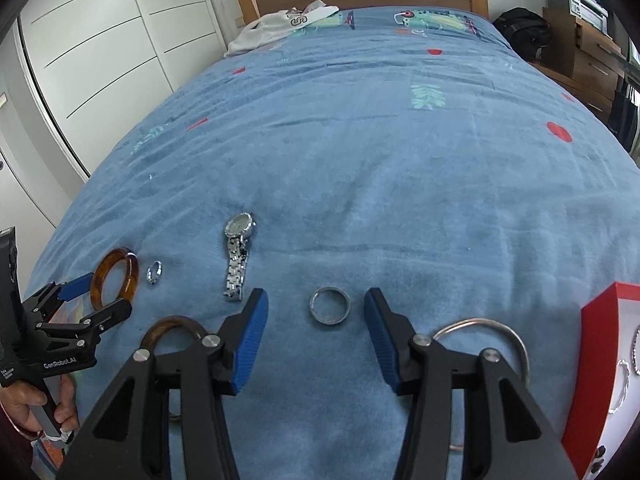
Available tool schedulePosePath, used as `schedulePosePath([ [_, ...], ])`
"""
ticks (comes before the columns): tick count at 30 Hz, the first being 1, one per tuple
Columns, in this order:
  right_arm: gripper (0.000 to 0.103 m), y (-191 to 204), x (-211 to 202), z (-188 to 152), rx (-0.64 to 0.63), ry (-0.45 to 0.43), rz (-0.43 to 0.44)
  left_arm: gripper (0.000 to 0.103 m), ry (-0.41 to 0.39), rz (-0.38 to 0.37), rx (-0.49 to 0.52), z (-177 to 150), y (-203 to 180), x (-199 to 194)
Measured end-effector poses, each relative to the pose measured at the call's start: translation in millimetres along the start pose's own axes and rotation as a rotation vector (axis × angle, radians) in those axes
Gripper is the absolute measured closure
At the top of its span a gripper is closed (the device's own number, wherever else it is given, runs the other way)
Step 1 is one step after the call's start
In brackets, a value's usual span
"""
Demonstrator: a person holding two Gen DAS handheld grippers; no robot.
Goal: Organize jewelry
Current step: 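Grasp the amber bangle with the left tool while the right tool grasps the silver ring, then lift the amber bangle and silver ring and carry them over the red box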
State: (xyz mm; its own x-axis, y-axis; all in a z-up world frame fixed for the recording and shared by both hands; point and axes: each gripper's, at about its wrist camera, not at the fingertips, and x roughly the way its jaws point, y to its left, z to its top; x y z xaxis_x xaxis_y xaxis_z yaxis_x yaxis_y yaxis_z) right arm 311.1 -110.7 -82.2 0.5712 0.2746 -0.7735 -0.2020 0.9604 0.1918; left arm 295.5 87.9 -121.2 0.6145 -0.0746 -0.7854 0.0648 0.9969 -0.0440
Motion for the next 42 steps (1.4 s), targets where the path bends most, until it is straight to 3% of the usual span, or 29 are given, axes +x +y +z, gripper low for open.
schedulePosePath([
  [6, 0.075, -3.7, 6.3, -0.7, 0.007, 0.010, 0.000, 0.021, -0.011, -0.009, 0.021, -0.7, -4.0, 1.3],
  [12, 0.083, -5.1, 8.3, -3.8, 0.013, 0.016, 0.002, 0.027, -0.016, -0.018, 0.024, -0.2, -5.5, 2.3],
  [30, 0.084, -1.8, -18.0, -0.2, 0.001, -0.033, -0.009, 0.027, -0.052, 0.012, 0.024, 5.1, -2.9, -22.2],
  [42, 0.084, -15.2, -112.5, 8.0, 0.024, -0.134, -0.042, 0.027, -0.101, 0.050, 0.055, 18.0, -19.5, -95.1],
])
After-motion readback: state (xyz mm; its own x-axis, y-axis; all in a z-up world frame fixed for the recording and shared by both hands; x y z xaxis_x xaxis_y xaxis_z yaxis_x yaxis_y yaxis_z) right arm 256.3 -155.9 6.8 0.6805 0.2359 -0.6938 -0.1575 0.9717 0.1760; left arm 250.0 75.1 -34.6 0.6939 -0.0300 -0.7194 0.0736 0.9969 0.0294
